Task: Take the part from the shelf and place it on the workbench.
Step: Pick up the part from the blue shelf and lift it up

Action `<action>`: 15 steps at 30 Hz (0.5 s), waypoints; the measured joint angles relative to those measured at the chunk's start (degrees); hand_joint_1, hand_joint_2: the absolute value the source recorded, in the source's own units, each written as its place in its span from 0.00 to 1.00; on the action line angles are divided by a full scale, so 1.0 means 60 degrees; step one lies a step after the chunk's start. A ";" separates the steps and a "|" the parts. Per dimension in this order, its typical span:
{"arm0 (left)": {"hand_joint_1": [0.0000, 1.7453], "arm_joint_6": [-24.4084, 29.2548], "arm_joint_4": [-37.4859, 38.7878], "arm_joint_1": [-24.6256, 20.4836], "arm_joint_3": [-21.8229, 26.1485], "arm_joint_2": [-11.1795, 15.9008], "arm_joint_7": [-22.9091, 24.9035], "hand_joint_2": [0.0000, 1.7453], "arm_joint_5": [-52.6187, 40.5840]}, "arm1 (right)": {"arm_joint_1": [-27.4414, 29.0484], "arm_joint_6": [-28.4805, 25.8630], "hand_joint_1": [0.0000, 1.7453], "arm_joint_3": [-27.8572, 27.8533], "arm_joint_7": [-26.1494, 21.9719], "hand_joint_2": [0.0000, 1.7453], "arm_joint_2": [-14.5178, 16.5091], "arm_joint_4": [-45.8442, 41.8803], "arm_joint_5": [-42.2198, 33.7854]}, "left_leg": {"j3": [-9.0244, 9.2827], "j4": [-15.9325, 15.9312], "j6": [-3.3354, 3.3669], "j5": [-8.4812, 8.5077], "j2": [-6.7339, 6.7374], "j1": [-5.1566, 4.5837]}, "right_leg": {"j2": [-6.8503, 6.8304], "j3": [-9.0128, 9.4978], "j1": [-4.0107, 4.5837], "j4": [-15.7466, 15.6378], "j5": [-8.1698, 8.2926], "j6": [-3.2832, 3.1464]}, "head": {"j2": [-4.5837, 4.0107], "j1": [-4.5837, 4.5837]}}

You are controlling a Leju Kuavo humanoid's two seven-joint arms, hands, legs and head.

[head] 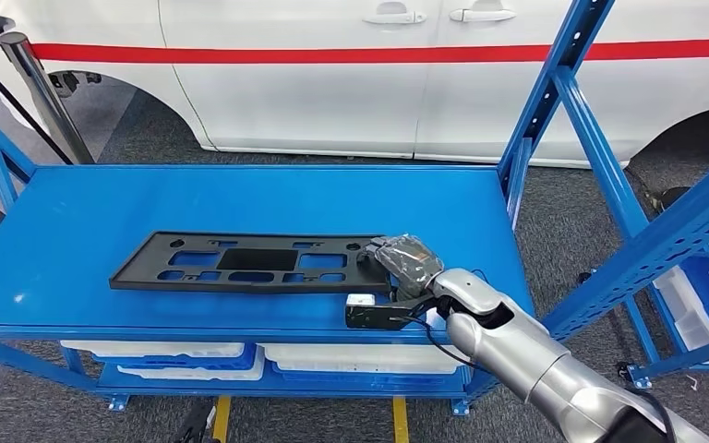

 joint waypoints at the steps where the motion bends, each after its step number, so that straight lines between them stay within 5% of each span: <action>1: 0.00 -0.0014 -0.0005 -0.0010 -0.0004 0.0000 -0.0010 0.00 -0.0005 | -0.0066 0.0001 1.00 0.0004 -0.0008 1.00 0.0003 0.0051 -0.0015 | 0.0031 -0.0067 0.0050 0.0038 0.0017 0.0028 | -0.0002 -0.0145 0.0001 0.0325 -0.0207 0.0034 | 0.0000 0.0003; 4: 0.00 -0.0049 -0.0009 -0.0023 -0.0011 0.0001 -0.0016 0.00 -0.0006 | -0.0180 0.0003 1.00 0.0026 -0.0040 1.00 0.0004 0.0208 -0.0040 | 0.0041 -0.0095 0.0101 0.0052 0.0043 0.0030 | -0.0007 -0.0972 -0.0026 0.2061 -0.1003 0.0103 | 0.0000 0.0005; 6: 0.00 -0.0075 -0.0010 -0.0011 -0.0014 -0.0001 -0.0015 0.00 -0.0004 | -0.0226 0.0005 1.00 0.0062 -0.0071 1.00 0.0004 0.0284 -0.0073 | 0.0050 -0.0071 0.0096 0.0036 0.0046 0.0032 | -0.0011 -0.1139 -0.0059 0.2365 -0.0913 0.0139 | 0.0000 0.0005; 10: 0.00 -0.0086 -0.0017 -0.0028 -0.0017 -0.0015 -0.0020 0.00 -0.0004 | -0.0360 0.0016 1.00 0.0117 -0.0100 1.00 0.0023 0.0364 -0.0140 | 0.0049 0.0081 -0.0038 -0.0071 0.0016 0.0016 | -0.0038 -0.0059 -0.0091 0.0176 0.0101 0.0083 | 0.0000 0.0004; 15: 0.00 -0.0086 -0.0026 -0.0043 -0.0019 -0.0017 -0.0032 0.00 0.0004 | -0.0428 0.0037 1.00 0.0181 -0.0188 1.00 0.0109 0.0419 -0.0164 | -0.0005 0.0236 -0.0278 -0.0217 -0.0003 0.0024 | -0.0043 0.0111 -0.0078 -0.0195 0.0168 -0.0179 | 0.0000 -0.0005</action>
